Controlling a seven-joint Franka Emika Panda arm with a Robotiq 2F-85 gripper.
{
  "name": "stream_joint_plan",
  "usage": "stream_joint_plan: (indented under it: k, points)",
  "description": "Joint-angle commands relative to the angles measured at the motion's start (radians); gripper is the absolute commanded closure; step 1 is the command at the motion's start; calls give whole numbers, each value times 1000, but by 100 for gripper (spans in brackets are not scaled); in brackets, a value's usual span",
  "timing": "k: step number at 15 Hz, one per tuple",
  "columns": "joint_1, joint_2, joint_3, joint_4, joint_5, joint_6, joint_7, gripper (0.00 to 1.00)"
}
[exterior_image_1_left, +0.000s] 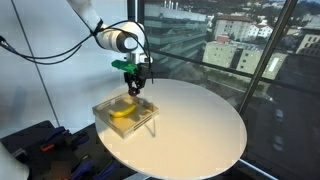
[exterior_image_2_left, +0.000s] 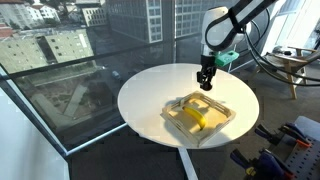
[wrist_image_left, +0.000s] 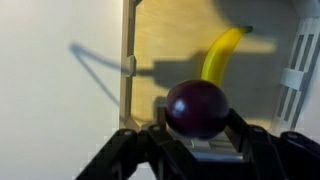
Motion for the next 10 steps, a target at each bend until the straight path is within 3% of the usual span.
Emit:
stream_joint_plan:
  k: [1, 10]
  points:
    - [-2, 31, 7, 21, 14, 17, -37, 65]
    - [0, 105, 17, 59, 7, 47, -56, 65]
